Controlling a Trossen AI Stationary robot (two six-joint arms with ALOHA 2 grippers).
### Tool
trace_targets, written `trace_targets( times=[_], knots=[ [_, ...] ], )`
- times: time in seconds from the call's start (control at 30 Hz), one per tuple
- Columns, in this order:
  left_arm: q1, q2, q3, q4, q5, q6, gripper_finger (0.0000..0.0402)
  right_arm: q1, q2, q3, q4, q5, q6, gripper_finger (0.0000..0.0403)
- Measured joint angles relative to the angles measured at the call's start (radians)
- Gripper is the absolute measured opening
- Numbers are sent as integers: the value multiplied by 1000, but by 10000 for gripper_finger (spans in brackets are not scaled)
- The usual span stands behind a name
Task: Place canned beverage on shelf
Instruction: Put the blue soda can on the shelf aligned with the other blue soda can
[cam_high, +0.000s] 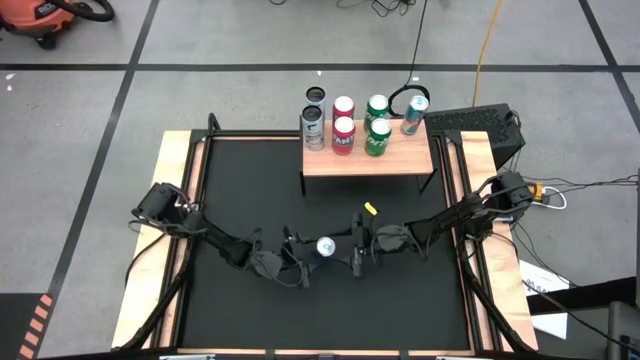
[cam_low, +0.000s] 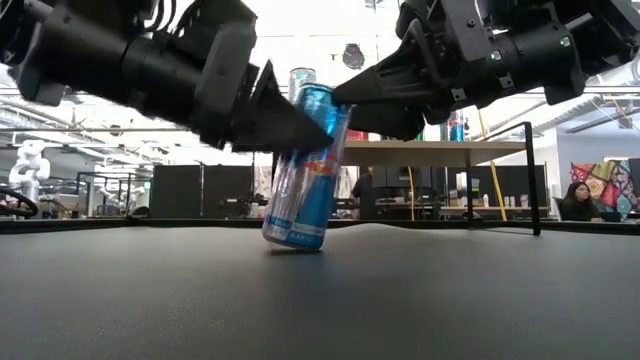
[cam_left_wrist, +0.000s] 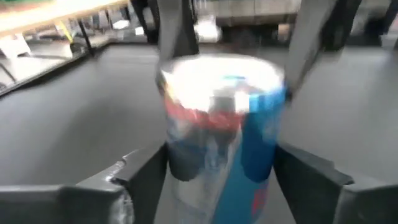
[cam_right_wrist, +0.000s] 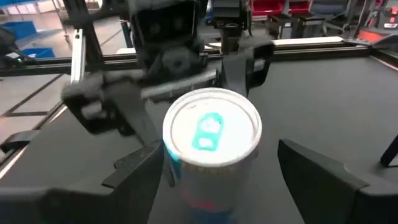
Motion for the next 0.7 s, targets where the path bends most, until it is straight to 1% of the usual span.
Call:
trace_targets(
  times=[0.1,0.23,0.37,0.47,0.6,0.7],
  knots=[
    [0,2,-2,-23,-13,-1,312,0,0,0,15,1,-6,304],
    [0,-15,-1,-27,-25,-5,337,-1,0,0,37,0,-15,304],
    [-11,-45,0,-53,-26,-3,343,-2,0,0,71,0,-32,304],
    [-29,-91,0,-156,-31,-7,343,-2,0,3,97,-1,-73,307],
    [-72,-178,0,-280,-55,-6,343,-13,10,48,54,-7,-110,326],
    [-101,-230,1,-346,-69,-6,343,-24,65,105,43,-59,-107,347]
  ],
)
